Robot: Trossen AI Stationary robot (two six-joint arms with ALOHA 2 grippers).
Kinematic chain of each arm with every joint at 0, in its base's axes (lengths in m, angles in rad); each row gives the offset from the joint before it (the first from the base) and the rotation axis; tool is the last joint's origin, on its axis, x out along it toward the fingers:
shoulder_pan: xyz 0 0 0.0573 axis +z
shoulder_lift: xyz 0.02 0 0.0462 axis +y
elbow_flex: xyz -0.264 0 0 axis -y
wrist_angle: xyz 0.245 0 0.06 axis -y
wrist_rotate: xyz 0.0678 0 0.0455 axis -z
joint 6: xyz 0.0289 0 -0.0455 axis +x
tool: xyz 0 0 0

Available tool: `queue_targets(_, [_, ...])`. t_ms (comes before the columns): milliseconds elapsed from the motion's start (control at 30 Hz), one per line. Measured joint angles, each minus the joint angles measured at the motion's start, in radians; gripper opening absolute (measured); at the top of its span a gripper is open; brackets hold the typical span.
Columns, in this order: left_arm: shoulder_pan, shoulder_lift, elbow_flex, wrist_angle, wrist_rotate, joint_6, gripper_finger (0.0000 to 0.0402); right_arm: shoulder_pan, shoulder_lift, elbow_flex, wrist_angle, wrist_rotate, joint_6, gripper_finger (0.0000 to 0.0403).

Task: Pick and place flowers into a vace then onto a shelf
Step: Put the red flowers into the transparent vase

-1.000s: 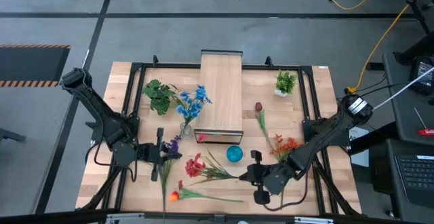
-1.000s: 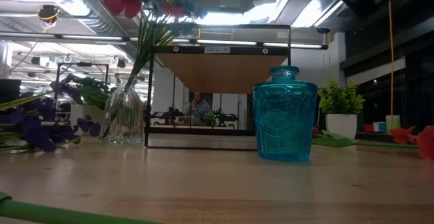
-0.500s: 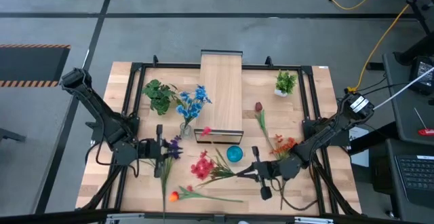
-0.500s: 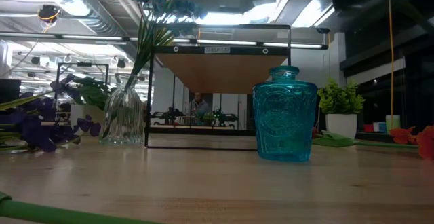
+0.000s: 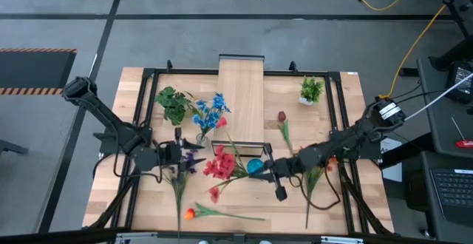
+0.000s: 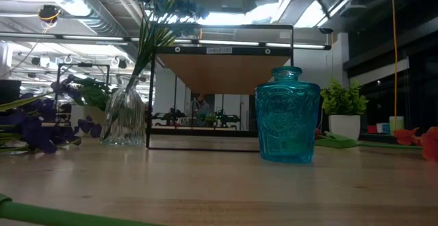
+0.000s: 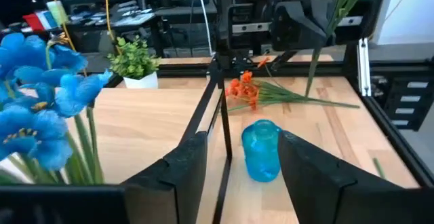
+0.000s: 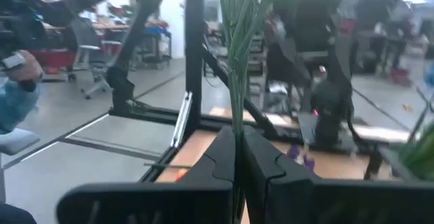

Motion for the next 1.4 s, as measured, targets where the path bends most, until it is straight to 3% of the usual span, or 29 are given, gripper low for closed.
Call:
queue_targets(167, [0.055, 0.026, 0.0, 0.106, 0.082, 0.066, 0.0174, -0.074, 0.0, 0.0, 0.015, -0.088, -0.015, 0.0005])
queue_targets(467, [0.166, 0.125, 0.0, 0.353, 0.262, 0.18, 0.0178, -0.146, 0.0, 0.0, 0.032, -0.098, -0.039, 0.0005])
queue_targets(633, [0.231, 0.189, 0.0, 0.507, 0.398, 0.201, 0.0174, -0.182, 0.001, 0.0, 0.068, -0.155, -0.047, 0.0005])
queue_targets(900, [0.314, 0.27, 0.0, 0.716, 0.512, 0.25, 0.0173, -0.225, 0.001, 0.015, 0.094, -0.247, -0.077, 0.0005])
queue_targets(1067, [0.35, 0.297, 0.0, 0.781, 0.604, 0.245, 0.0173, -0.243, 0.001, 0.032, 0.088, -0.261, -0.094, 0.0005])
queue_targets(1400, [0.394, 0.329, 0.045, 0.782, 0.653, 0.256, 0.0173, -0.284, 0.001, 0.034, 0.089, -0.261, -0.089, 0.0005])
